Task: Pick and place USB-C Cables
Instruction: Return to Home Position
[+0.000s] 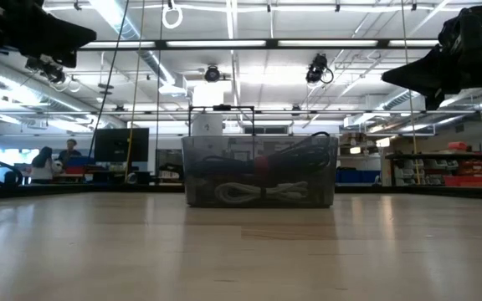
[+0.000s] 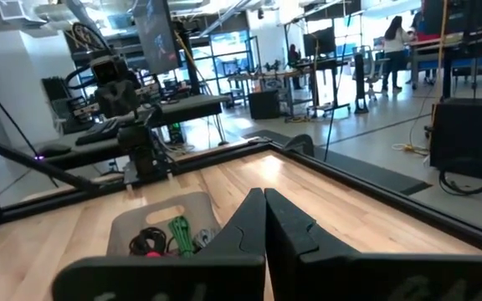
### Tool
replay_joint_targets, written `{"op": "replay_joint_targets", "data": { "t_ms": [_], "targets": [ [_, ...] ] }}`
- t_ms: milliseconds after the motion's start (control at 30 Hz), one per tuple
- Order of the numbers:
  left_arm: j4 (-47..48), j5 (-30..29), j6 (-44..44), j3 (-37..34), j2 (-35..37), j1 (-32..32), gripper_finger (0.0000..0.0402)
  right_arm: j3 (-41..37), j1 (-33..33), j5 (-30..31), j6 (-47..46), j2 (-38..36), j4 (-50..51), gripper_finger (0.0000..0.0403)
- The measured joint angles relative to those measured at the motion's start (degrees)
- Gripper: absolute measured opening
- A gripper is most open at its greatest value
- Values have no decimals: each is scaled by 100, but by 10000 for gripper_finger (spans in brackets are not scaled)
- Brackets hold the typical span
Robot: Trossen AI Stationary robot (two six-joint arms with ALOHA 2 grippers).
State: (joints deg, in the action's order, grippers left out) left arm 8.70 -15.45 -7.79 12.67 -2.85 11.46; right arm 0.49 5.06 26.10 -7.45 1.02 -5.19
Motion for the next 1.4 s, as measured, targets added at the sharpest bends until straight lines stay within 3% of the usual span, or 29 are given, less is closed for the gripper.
{"op": "replay_joint_targets", "data": {
  "t_ms": [133, 267, 400, 533, 600, 767, 833, 933, 1267, 1400],
  "targets": [
    [-376, 141, -77, 0, 0, -553, 19, 0, 0, 45, -57, 0, -52, 0],
    [-569, 928, 344, 2, -7, -831, 19, 0, 0, 123, -142, 0, -164, 0],
    [-519, 952, 386, 2, -11, -878, 20, 0, 0, 130, -190, 0, -164, 0],
    [-427, 1018, 1143, 2, -11, -866, 20, 0, 0, 130, -143, 0, -135, 0],
    [-297, 1442, 908, 2, -11, -870, 20, 0, 0, 132, -110, 0, -101, 0],
    [-70, 3365, 712, 2, -13, -867, 20, 0, 0, 229, -70, 0, -94, 0],
    [-83, 3737, 721, 2, -6, -861, 19, 0, 0, 288, -5, 0, -94, 0],
    [-6, 3478, 753, 2, 0, -867, 15, 0, 0, 344, -7, 0, -91, 0],
    [588, 478, 1600, 2, -11, -867, 10, 0, 0, 344, -50, 0, -85, 0],
    [-19, 349, 1530, -408, 15, -859, 10, 0, 0, 344, -39, 0, -66, 0]
  ]
}}
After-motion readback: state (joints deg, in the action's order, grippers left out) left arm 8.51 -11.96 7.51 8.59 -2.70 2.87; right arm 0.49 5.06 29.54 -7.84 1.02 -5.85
